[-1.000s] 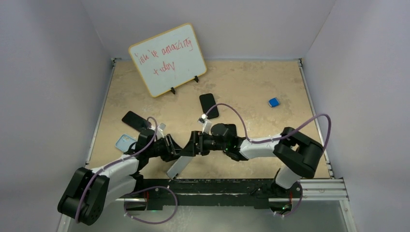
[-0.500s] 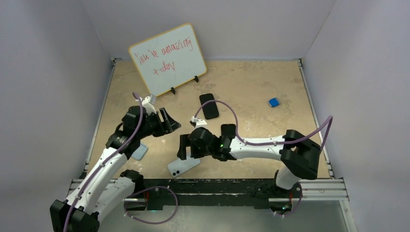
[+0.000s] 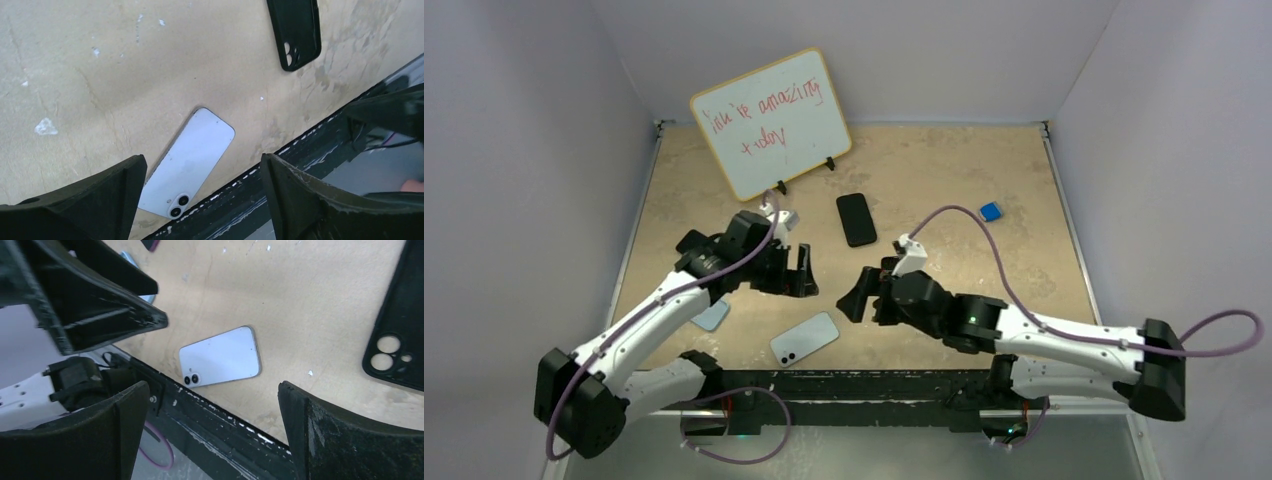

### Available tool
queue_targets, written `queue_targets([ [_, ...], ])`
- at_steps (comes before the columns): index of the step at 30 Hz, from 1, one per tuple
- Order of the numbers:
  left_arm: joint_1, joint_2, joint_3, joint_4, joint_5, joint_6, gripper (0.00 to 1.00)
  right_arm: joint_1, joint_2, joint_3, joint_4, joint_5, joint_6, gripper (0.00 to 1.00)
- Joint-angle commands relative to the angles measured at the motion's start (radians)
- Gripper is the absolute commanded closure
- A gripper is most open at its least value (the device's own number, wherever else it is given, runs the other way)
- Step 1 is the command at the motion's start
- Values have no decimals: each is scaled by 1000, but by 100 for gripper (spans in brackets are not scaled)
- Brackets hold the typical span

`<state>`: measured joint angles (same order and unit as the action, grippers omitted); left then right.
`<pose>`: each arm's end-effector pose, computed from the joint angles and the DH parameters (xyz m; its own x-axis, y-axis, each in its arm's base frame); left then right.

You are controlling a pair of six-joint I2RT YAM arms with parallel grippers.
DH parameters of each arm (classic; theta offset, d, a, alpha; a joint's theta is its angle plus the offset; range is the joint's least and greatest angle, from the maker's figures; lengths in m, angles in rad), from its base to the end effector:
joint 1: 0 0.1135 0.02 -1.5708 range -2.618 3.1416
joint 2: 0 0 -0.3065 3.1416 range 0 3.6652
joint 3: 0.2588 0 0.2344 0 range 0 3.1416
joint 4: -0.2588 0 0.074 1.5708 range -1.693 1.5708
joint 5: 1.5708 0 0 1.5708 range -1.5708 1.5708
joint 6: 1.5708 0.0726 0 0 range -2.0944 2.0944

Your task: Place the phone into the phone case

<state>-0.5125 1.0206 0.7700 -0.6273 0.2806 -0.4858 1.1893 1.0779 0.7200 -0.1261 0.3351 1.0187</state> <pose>0.1522 -0.1087 0.2661 -0.8849 -0.0169 -0.4654 0.2399 0.8400 -0.4867 0.1094 0.2087 0.2940 -0.7448 0.3029 -0.5945 -0.2553 0.6938 0.6734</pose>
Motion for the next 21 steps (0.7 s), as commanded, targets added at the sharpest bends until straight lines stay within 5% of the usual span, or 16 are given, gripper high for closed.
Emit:
queue_targets([
  [1,-113,130,117,-19,-70,131,15,1,-178,-83,-12,71,8,1],
  [6,-217,328,222,-66,-200,314,18,-1,-329,-121,-47,113,-28,1],
  [12,-370,291,151,40,-226,557,21,-2,-470,-116,-109,139,-74,1],
  [21,-415,522,191,-60,-223,620,18,-1,-584,-97,-172,180,-97,1],
])
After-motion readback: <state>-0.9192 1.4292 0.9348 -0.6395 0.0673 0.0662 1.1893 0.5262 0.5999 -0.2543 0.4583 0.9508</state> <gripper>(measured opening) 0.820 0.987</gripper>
